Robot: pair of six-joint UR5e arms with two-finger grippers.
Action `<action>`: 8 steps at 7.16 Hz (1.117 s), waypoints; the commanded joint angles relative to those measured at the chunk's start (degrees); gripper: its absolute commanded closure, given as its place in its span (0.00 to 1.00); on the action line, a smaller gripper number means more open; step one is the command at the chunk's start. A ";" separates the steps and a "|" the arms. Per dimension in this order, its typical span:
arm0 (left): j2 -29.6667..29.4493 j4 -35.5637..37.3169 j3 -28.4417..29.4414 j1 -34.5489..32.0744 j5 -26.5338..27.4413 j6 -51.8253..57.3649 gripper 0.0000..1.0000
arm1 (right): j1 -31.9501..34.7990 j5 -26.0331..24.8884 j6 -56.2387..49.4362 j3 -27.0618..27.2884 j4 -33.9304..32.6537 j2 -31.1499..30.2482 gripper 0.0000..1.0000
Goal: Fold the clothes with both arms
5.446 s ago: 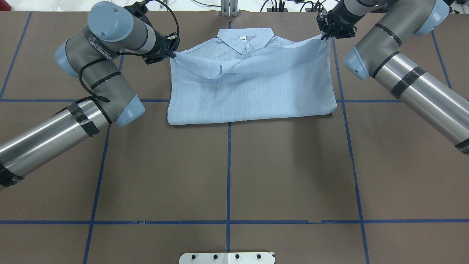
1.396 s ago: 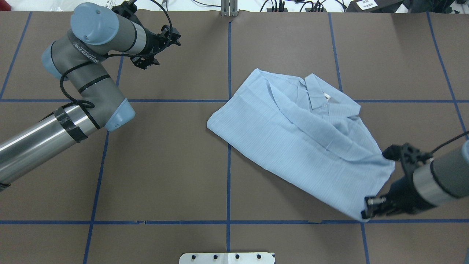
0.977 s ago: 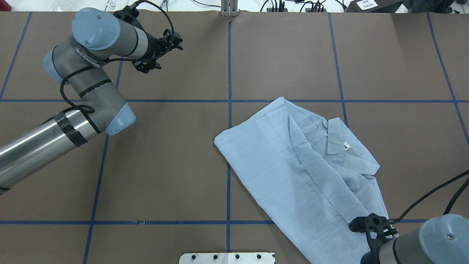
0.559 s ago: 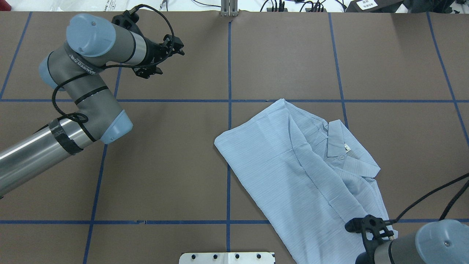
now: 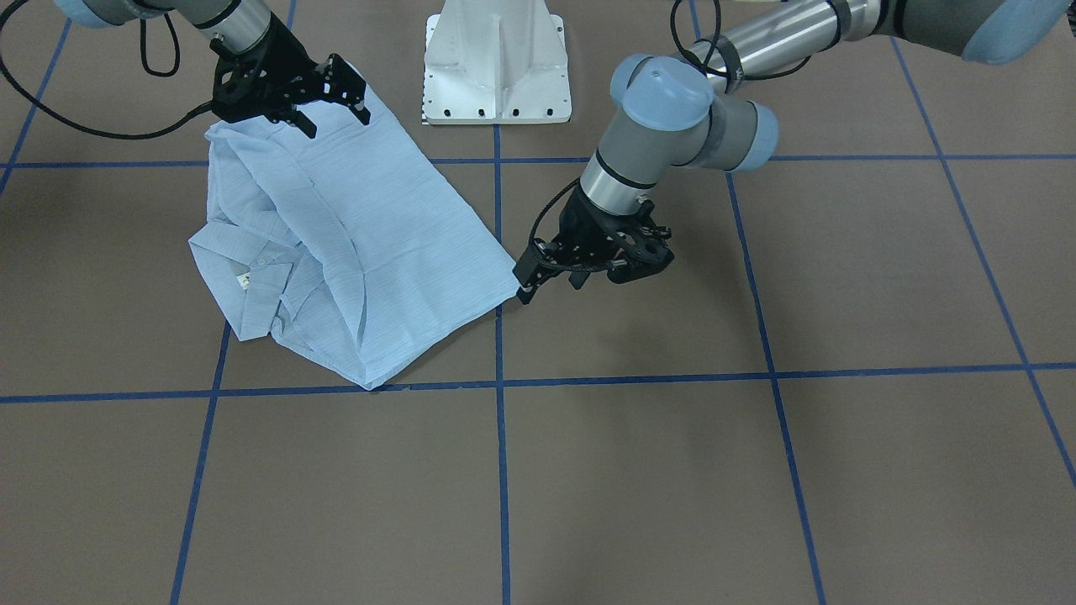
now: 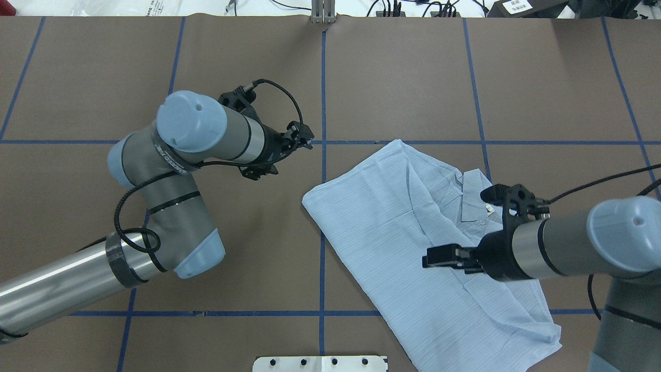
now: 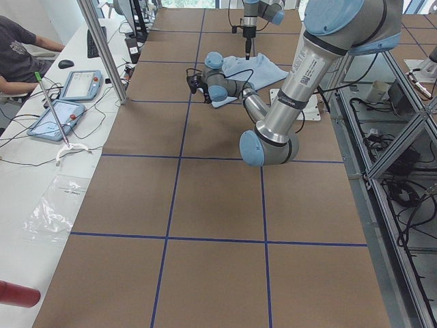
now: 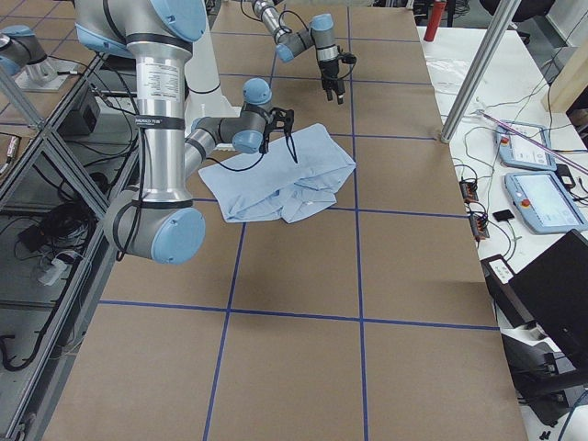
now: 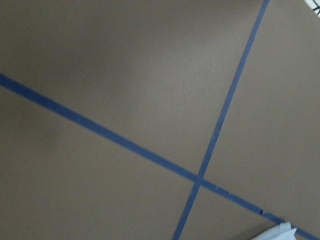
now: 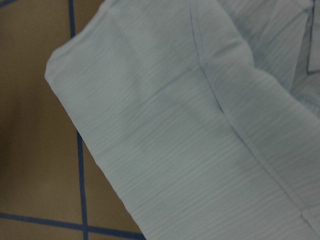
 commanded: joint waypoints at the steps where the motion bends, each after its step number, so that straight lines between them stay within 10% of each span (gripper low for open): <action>1: -3.88 0.30 5.40 3.07 1.81 -0.65 0.03 | 7.67 0.08 -10.24 -3.19 -0.35 3.40 0.00; 8: -3.90 0.48 7.81 6.95 3.48 -0.65 0.18 | 12.27 2.54 -15.30 -5.14 -0.35 4.28 0.00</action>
